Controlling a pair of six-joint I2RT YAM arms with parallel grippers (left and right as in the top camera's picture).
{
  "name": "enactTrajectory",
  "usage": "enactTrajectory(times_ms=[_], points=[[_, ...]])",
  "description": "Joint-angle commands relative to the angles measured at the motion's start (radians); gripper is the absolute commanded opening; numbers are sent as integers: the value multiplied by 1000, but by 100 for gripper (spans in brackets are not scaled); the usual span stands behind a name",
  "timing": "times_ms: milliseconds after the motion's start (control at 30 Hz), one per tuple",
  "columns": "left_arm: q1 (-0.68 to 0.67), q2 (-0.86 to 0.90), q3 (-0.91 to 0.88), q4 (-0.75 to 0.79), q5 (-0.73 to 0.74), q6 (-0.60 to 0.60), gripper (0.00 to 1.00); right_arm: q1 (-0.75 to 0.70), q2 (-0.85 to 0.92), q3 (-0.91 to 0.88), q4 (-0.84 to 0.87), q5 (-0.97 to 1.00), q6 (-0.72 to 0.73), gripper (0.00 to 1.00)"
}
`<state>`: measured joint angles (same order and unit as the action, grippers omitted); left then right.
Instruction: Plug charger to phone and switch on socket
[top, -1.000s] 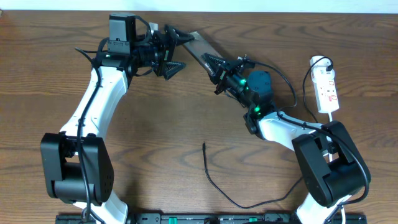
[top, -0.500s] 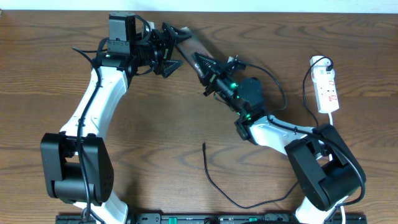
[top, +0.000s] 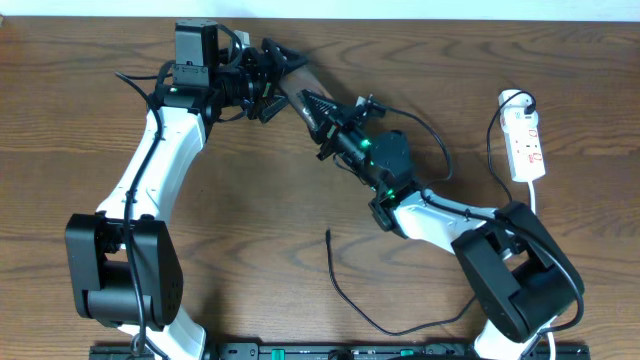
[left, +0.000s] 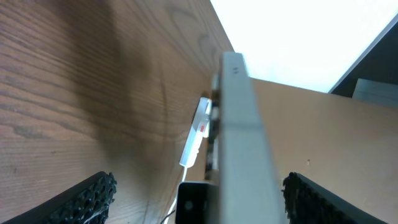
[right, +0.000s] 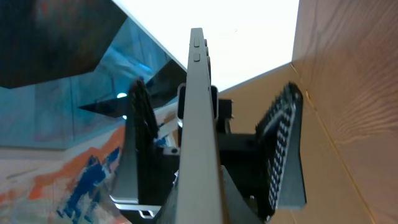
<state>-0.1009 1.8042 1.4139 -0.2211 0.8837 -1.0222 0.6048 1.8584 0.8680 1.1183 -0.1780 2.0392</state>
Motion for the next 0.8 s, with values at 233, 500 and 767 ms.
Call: enactTrajectory(times_ms=[233,500,767], points=[[3,-27,12,-1,-23,35,75,32,-5,11,14,38,10,1],[3,-27,12,-2,-61,35,64,33,-5,11,3,36,10,1],[3,-26,12,-1,-119,42,64,44,-5,11,-11,33,10,1]])
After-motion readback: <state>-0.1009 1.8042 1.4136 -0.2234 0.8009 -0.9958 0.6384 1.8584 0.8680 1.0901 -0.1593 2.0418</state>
